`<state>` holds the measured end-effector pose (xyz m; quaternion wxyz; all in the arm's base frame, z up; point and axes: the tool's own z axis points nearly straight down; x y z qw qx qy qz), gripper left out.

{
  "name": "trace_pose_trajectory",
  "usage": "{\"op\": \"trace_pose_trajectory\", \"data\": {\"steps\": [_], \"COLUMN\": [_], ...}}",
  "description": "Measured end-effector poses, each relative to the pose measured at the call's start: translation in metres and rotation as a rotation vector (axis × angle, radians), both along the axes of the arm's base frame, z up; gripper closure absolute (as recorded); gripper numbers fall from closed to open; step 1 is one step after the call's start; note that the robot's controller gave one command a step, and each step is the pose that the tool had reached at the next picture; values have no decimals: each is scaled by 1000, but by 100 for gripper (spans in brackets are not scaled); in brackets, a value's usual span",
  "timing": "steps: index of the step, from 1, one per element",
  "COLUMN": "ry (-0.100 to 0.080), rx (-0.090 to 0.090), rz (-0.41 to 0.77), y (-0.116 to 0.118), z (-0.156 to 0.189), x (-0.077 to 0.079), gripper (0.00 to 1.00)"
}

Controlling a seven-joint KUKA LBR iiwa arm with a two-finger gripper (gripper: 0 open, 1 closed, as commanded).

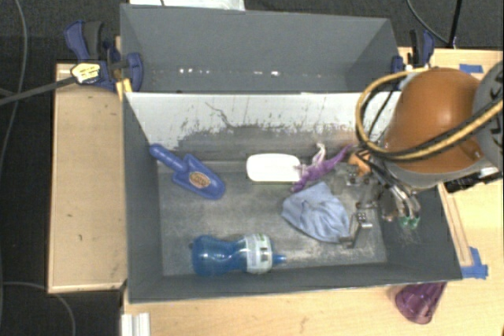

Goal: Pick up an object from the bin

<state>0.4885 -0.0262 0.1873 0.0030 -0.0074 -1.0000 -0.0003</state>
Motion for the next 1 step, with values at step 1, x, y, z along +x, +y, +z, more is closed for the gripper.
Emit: {"op": "trace_pose_trajectory", "data": {"steps": [1], "ry": [-8], "rx": [-1], "rz": [1], "y": [0], "z": [4], "x": [2], "gripper": [0]}}
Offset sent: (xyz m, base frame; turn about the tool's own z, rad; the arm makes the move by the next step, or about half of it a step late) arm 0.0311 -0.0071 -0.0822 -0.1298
